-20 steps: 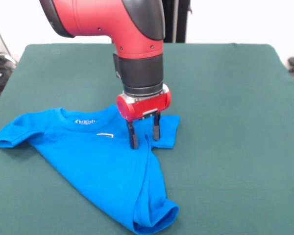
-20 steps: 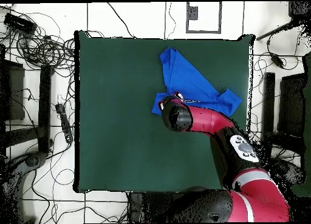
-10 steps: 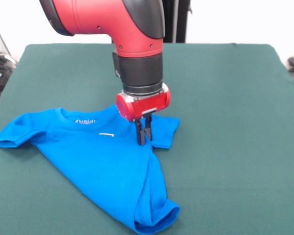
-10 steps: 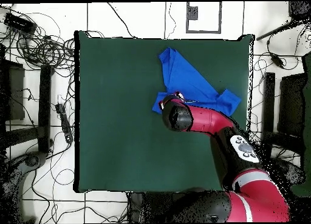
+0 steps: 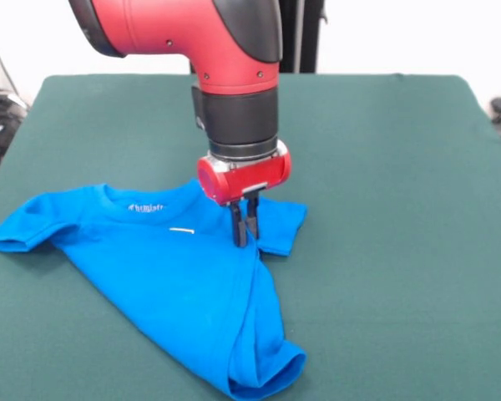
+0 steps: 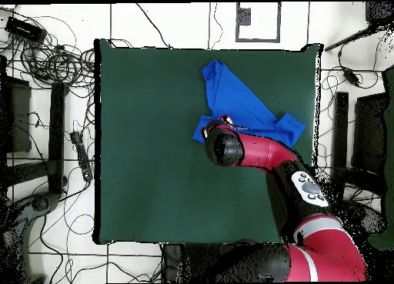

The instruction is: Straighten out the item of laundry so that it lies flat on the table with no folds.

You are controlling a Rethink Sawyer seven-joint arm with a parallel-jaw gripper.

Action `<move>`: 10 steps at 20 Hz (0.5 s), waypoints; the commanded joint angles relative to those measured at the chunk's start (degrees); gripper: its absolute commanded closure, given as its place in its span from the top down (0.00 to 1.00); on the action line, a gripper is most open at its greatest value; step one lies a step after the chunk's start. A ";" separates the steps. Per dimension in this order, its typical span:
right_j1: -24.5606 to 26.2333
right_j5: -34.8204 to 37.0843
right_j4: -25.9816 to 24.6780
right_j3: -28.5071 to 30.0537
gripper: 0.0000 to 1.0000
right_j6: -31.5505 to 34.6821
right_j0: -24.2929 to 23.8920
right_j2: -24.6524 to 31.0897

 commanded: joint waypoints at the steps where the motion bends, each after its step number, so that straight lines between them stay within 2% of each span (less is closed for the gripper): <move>1: 0.61 3.34 3.09 2.13 0.00 12.68 2.98 0.90; 7: 0.86 1.94 2.76 2.65 0.00 12.42 1.93 2.06; 8: 0.88 1.52 2.71 2.76 1.00 12.52 1.81 2.17; 10: 0.91 2.00 3.02 2.34 1.00 12.93 2.52 1.42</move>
